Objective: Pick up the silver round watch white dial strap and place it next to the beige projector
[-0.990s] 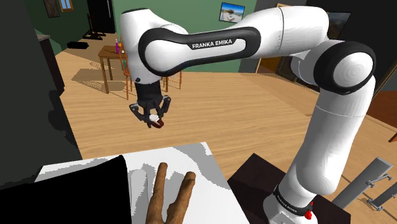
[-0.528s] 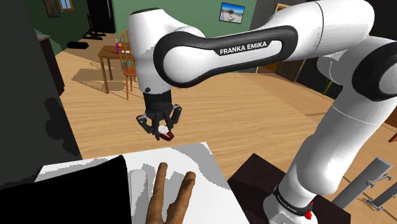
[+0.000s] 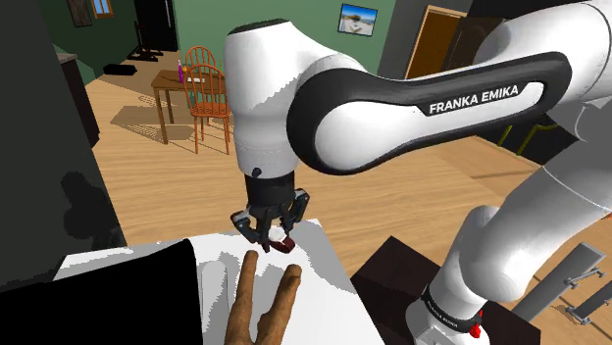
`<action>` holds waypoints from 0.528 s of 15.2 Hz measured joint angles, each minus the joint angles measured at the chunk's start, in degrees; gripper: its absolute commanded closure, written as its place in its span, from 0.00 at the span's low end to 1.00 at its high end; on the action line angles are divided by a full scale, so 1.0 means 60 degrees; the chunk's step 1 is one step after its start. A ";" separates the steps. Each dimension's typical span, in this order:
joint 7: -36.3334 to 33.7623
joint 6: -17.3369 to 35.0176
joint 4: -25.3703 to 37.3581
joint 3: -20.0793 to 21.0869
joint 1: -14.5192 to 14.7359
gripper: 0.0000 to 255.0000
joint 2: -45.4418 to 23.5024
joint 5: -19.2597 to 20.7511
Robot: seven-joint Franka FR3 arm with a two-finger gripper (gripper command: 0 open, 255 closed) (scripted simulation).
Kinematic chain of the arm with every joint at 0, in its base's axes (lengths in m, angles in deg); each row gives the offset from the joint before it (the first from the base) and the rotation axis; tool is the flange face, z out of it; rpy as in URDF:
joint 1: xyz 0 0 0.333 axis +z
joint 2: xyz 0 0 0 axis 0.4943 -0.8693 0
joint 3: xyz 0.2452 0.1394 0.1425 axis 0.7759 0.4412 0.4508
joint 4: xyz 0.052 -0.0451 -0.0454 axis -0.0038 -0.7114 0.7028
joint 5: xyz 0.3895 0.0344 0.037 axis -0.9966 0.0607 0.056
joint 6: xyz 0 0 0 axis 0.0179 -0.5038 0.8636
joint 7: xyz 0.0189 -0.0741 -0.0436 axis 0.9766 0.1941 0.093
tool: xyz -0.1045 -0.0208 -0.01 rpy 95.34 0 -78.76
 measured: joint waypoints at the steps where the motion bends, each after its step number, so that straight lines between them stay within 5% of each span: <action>1: -0.0115 -0.0069 -0.0152 0.0067 0.0128 1.00 0.0267 -0.0188; 8: -0.0845 -0.0305 -0.1115 0.0477 0.0971 1.00 0.1730 -0.1281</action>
